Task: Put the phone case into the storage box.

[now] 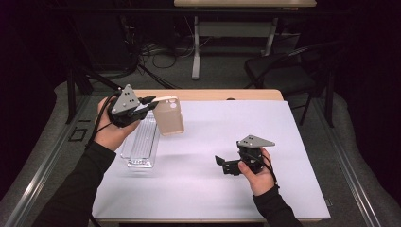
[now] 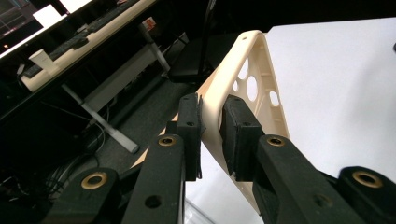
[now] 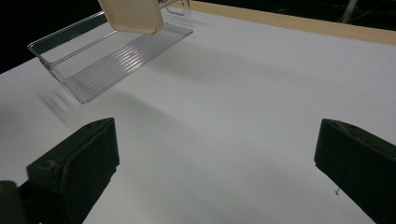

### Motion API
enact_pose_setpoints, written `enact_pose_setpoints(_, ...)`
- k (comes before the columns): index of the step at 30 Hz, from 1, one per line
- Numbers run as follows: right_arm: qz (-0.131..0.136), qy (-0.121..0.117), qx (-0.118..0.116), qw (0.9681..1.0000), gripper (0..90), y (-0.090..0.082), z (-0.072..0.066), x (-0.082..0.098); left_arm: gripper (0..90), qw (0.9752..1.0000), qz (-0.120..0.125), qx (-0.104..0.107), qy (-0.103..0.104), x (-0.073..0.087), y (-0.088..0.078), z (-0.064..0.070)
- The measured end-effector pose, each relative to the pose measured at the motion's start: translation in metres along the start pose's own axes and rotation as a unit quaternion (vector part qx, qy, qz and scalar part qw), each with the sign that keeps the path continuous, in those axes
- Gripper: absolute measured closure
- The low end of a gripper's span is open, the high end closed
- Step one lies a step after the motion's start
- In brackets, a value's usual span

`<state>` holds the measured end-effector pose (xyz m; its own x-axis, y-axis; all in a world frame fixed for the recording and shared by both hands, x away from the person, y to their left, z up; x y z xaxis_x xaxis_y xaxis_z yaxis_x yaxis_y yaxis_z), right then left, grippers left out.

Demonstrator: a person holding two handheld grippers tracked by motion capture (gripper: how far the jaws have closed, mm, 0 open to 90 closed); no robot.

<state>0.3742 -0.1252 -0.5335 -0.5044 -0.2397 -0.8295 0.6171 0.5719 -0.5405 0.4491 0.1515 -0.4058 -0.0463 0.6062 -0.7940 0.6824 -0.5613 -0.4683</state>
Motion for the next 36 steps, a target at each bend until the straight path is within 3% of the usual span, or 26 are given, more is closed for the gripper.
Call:
enact_pose_setpoints(24, -0.006, -0.002, 0.001, 1.0, 0.0, 0.002, 0.001, 0.003, 78.6, 0.9992, -0.015, -0.036, -0.005, 0.017, -0.007, -0.034)
enact_pose_setpoints(36, -0.008, -0.002, 0.001, 1.0, 0.0, 0.002, 0.002, 0.004, 78.6, 0.9977, -0.031, -0.06, -0.005, 0.026, -0.012, -0.054)
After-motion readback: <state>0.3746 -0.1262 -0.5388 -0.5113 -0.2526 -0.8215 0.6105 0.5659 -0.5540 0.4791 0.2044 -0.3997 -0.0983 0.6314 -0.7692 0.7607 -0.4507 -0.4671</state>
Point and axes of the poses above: each handheld gripper's, and its own axes: y roughly forward along the jaws, x roughly out of its underside, z roughly to its right, the point moved 8 cm from there along y, roughly forward along the jaws, and after that the axes turned 5 degrees about -z, right-handed, at the moved point
